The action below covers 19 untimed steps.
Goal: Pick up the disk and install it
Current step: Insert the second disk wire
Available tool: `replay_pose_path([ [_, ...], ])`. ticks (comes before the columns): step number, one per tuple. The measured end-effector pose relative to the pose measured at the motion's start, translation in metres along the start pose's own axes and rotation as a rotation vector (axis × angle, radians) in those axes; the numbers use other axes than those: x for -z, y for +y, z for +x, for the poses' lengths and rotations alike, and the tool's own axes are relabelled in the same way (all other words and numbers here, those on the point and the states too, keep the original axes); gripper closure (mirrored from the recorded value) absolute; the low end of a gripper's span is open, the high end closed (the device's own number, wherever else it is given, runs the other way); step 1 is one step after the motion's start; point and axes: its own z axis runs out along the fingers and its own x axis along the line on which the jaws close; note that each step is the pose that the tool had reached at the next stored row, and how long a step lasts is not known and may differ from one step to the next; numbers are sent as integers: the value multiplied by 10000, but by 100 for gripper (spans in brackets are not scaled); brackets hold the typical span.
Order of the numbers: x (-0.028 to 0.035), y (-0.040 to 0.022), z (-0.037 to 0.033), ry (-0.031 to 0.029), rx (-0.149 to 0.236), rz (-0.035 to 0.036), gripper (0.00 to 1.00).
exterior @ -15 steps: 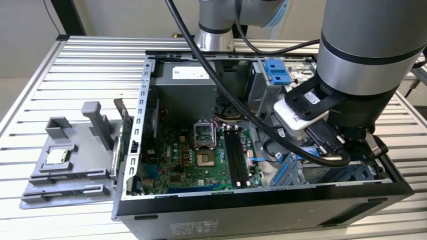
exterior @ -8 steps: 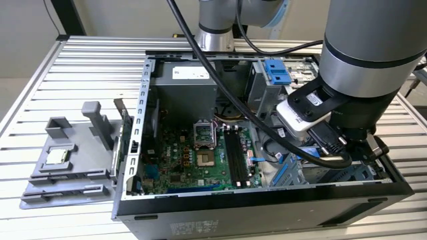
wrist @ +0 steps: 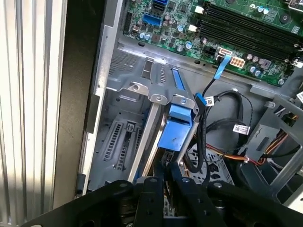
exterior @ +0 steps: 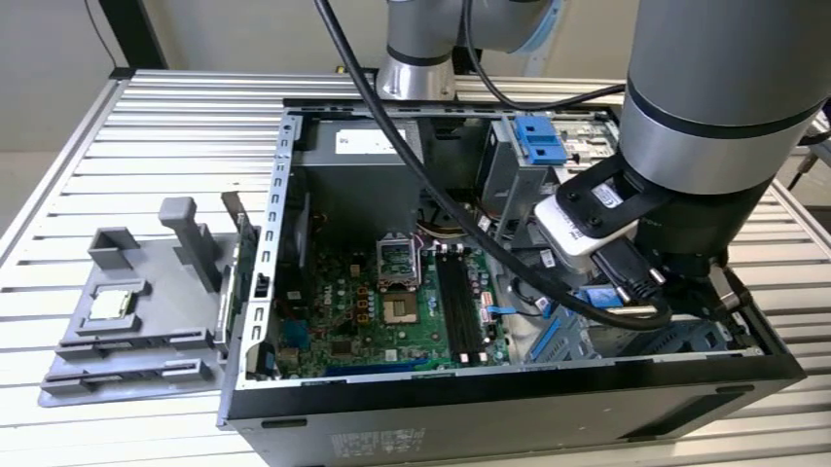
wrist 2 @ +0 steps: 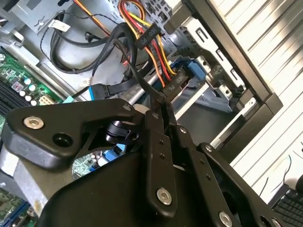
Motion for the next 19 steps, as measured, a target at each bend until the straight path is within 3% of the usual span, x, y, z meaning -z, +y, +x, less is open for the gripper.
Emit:
replay_pose_path([
  [7,-81,37,-5,259,-634,-28,100],
  [11,-71,34,-5,256,-698,-21,100],
  [15,26,3,-3,211,-728,-9,100],
  [17,35,2,-3,215,-734,-11,100],
  [19,37,3,-4,258,-728,-22,100],
])
